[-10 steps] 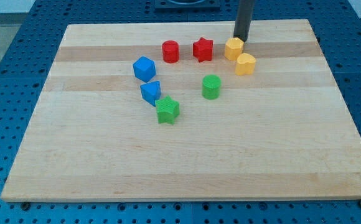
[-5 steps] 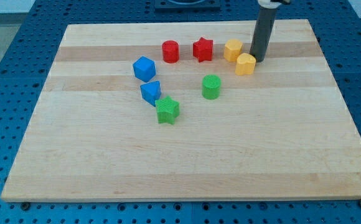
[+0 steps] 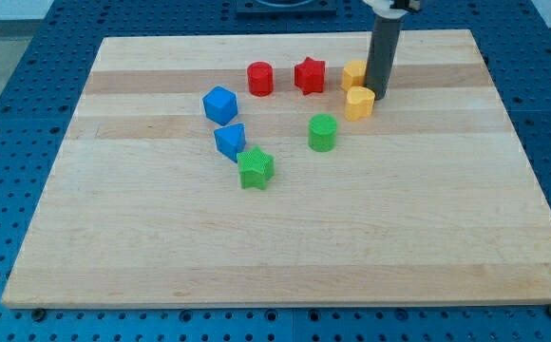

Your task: Push the yellow heart closer to the green circle

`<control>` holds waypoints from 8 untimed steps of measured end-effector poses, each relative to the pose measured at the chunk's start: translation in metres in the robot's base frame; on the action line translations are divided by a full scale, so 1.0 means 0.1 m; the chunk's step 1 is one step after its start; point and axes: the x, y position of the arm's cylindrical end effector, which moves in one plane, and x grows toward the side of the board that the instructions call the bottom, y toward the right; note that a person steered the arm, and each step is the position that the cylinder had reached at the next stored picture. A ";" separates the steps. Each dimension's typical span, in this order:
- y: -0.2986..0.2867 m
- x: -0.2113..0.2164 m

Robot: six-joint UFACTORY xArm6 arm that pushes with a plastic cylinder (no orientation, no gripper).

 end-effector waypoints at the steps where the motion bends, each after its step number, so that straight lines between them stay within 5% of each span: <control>1: -0.01 0.00; 4: -0.01 0.06; 8: 0.17 0.93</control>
